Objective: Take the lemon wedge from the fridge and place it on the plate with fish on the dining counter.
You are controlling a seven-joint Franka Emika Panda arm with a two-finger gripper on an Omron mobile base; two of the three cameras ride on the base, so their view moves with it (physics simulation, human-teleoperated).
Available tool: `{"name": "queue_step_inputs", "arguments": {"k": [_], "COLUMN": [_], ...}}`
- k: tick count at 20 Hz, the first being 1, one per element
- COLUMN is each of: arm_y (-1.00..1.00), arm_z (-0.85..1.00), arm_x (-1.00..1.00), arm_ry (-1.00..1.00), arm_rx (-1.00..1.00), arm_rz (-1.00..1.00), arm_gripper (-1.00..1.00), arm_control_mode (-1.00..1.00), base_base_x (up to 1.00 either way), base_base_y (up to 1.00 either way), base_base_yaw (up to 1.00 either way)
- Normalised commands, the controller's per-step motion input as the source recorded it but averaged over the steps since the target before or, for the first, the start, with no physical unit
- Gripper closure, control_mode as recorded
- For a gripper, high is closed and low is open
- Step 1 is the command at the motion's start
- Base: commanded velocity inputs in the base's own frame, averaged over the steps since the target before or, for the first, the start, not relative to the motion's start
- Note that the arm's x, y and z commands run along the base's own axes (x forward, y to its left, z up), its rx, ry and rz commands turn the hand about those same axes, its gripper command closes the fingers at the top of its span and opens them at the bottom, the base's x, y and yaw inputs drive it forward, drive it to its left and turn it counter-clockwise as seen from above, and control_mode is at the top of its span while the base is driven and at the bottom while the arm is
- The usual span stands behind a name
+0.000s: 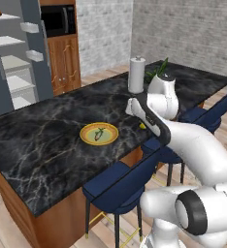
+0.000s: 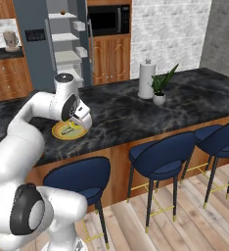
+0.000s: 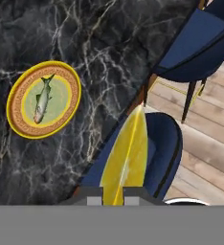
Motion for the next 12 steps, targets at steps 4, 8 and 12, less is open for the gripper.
{"name": "queue_step_inputs", "arguments": {"k": [4,8,12], "arm_y": [0.37,0.35,0.25], "arm_z": [-0.31,-0.44,-0.89], "arm_x": [0.71,0.96,0.59], "arm_ry": [0.2,0.15,0.04], "arm_rx": [-0.06,-0.02,0.0], "arm_rz": [0.0,0.0,0.05], "arm_gripper": [1.0,1.0,1.0], "arm_control_mode": [-1.0,-1.0,-1.0], "base_base_x": [0.0,0.0,0.0], "base_base_y": [0.0,0.0,0.0], "base_base_yaw": [0.0,0.0,0.0]}}
